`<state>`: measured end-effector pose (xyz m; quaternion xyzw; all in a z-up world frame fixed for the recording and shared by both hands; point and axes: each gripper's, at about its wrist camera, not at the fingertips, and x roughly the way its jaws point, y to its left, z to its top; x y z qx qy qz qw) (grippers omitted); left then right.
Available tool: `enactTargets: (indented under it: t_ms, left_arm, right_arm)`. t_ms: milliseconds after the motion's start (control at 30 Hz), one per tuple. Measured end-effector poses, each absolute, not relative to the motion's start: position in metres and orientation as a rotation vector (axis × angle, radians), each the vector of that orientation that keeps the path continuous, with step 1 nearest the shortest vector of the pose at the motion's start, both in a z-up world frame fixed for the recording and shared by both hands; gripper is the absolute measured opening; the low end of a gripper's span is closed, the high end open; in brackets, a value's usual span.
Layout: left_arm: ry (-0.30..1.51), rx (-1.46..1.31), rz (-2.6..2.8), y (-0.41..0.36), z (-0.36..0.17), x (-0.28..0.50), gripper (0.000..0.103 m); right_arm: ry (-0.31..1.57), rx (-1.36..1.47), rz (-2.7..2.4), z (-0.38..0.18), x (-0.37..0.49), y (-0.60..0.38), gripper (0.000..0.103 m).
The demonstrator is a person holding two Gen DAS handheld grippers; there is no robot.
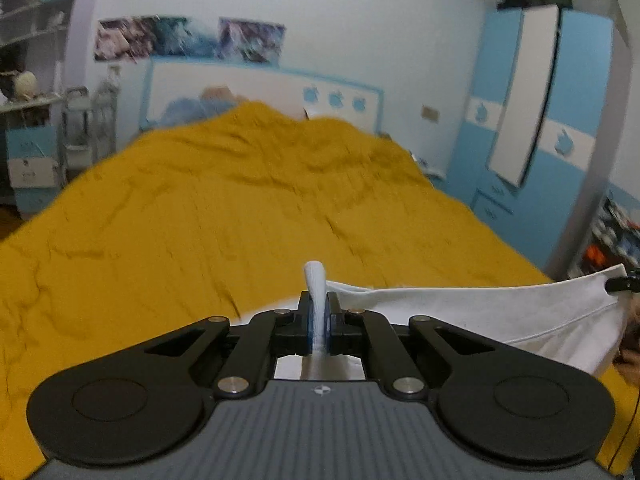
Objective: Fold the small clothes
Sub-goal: 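Lift the hem with both grippers and carry it over the collar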
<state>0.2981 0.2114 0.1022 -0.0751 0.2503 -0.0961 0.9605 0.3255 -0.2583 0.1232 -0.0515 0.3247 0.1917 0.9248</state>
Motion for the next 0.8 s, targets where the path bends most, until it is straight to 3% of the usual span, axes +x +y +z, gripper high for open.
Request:
enactTargets:
  t_ms: [333,800]
  left_arm:
    - [0.47,-0.221,-0.102,0.222,0.092,0.388,0.005]
    - [0.673,-0.128,-0.084,0.216,-0.033,0.487,0.005]
  right_arm:
    - [0.524,-0.059,0.313,0.135,0.442,-0.236,0.003]
    - [0.747,-0.054,0.248,-0.017,0.598,-0.223,0.003]
